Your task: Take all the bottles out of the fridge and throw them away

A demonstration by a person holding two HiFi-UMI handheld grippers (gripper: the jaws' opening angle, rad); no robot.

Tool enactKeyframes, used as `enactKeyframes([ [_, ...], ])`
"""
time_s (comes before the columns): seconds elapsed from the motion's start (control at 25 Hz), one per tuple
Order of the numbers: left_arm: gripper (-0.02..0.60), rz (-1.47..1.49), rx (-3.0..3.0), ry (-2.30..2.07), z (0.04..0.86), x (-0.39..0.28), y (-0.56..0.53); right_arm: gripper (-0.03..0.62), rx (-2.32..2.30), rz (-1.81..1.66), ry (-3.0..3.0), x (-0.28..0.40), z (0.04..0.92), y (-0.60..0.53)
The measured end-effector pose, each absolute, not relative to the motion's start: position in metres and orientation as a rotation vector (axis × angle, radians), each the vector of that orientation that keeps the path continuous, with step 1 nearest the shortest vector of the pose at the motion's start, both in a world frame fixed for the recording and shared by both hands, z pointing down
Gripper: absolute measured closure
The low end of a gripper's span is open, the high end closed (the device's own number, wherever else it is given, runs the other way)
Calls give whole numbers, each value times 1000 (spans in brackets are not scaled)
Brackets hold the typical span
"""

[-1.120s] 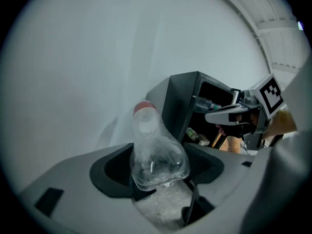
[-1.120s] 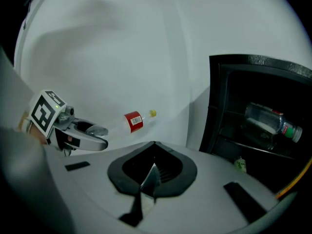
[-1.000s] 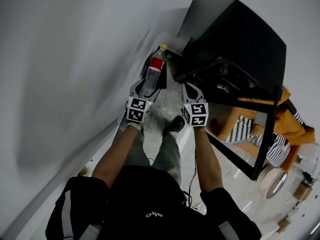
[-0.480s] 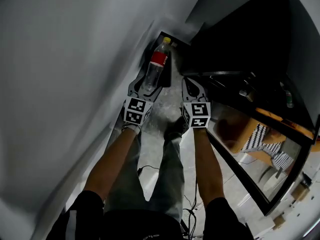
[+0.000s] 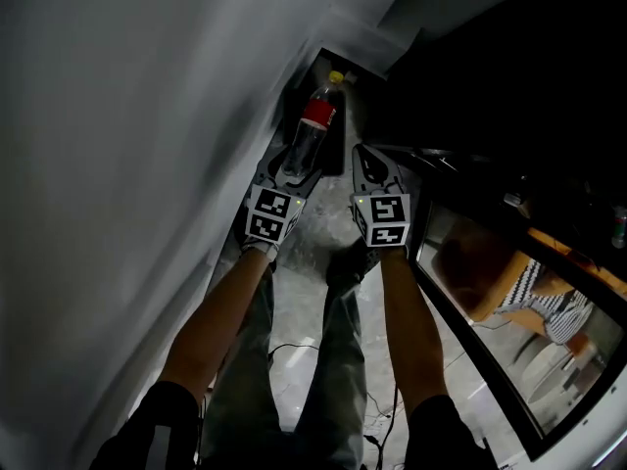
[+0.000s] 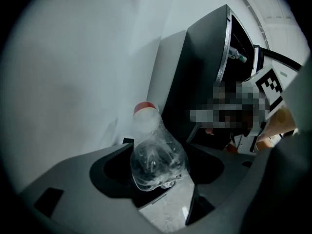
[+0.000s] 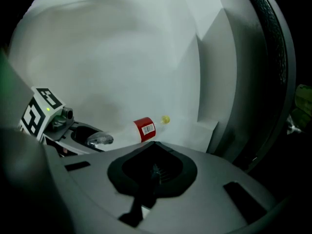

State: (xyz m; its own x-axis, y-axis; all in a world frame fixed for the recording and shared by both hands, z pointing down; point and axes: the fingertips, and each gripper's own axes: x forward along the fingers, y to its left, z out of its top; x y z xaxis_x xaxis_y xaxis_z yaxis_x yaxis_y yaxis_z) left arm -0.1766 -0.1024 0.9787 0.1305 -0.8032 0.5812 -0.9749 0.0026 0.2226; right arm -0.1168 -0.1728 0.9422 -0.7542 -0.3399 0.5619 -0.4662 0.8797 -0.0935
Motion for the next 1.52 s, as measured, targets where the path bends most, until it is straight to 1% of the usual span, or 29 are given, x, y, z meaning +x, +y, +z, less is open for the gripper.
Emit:
enactKeyframes([
  [0.24,261,385,1877,-1737,986,-172,-113,592,561,319,-2488,-109,952,-172],
  [0.28,232,399,1858,-1745,994,-176,-111,592,558,321,-2484,-108,954,-171],
  [0.32,138,408,1819,-1745,1006,-180,-106,592,555,322,-2477,-106,956,-170],
  [0.36,117,411,1775,-1740,1018,-185,-99,592,554,323,-2470,-104,959,-169],
  [0.48,115,431,1717,-1712,1038,-187,-74,592,554,328,-2457,-98,963,-166],
  [0.64,115,444,1716,-1693,1041,-180,-63,592,566,350,-2446,-91,965,-164],
  [0.84,129,429,1761,-1712,1003,-177,-79,592,564,351,-2443,-87,946,-155],
  [0.92,161,427,1803,-1724,976,-177,-91,592,583,353,-2448,-87,929,-156],
  [0.96,188,425,1825,-1727,961,-178,-96,592,595,355,-2453,-86,918,-157],
  [1.08,306,390,1874,-1732,906,-176,-105,592,635,379,-2462,-83,875,-155],
  [1.16,371,338,1888,-1733,861,-174,-104,592,660,405,-2468,-80,839,-149],
  [1.32,541,261,1917,-1742,773,-167,-96,592,674,421,-2502,-80,762,-133],
  [1.4,573,216,1931,-1737,733,-157,-95,592,671,402,-2522,-80,723,-127],
  [1.52,574,156,1973,-1718,675,-137,-99,592,703,401,-2554,-71,666,-125],
])
